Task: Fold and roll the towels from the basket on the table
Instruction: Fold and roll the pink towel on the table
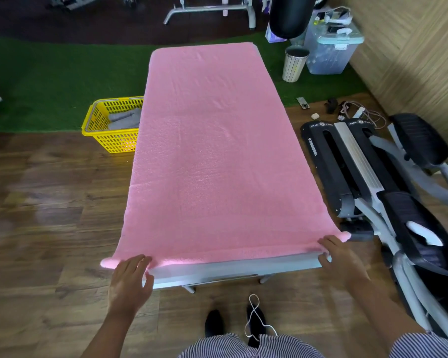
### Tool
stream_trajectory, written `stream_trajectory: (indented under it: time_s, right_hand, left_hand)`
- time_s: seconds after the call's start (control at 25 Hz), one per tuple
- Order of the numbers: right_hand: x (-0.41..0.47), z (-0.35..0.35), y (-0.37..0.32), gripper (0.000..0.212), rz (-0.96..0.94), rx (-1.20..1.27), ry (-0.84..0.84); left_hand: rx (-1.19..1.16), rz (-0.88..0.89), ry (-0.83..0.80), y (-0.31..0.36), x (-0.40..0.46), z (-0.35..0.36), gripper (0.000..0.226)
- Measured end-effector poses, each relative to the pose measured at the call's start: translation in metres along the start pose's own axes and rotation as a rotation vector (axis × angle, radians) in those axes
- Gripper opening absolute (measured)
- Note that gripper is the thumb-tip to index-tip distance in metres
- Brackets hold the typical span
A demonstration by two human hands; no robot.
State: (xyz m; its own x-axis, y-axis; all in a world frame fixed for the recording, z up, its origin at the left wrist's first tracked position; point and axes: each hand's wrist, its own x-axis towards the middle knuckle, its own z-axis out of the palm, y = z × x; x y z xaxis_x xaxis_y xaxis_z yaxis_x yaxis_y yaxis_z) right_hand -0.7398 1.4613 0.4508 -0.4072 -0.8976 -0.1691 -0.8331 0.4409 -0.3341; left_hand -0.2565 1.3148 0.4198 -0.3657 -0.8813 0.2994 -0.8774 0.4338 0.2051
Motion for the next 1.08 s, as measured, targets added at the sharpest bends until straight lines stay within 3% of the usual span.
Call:
stream_trajectory:
  time_s: [0.16,0.32,0.4,0.48,0.56,0.68,0.8,0.96,1.08]
  right_hand:
    - [0.0,-0.001,-0.004,0.033,0.0,-0.011,0.017]
    - [0.005,-0.003,0.005,0.011,0.048,-0.005,0.086]
    - [0.007,0.002,0.013,0.026,-0.009,-0.028,0.105]
    - [0.009,0.005,0.012,0.031,-0.033,-0.099,0.065]
    - [0.01,0.003,0.002,0.021,-0.016,-0.153,0.079]
    - [0.008,0.003,-0.003,0.022,-0.025,-0.11,0.163]
    - [0.006,0.0,-0.005,0.009,-0.014,-0.085,0.174]
    - [0.004,0.005,0.01,0.03,-0.049,-0.077,0.174]
    - [0.003,0.008,0.013,0.048,-0.112,-0.15,0.201]
  left_hand:
    - [-0.025,-0.026,-0.05,-0.004,0.004,0.003,0.041]
    - [0.02,0.015,-0.082,0.003,0.01,-0.002,0.058]
    - [0.061,0.017,-0.158,-0.007,0.008,-0.006,0.058]
    - [0.085,0.036,-0.185,-0.016,0.007,-0.012,0.056]
    - [0.128,0.038,-0.123,-0.016,0.007,-0.013,0.055]
    - [0.215,-0.062,-0.1,0.001,0.008,-0.015,0.04]
    - [0.155,-0.182,-0.089,0.006,0.01,-0.01,0.026]
    - [0.052,-0.146,-0.041,0.002,0.007,-0.003,0.005]
    - [0.009,-0.117,-0.089,0.0,0.002,-0.001,0.038]
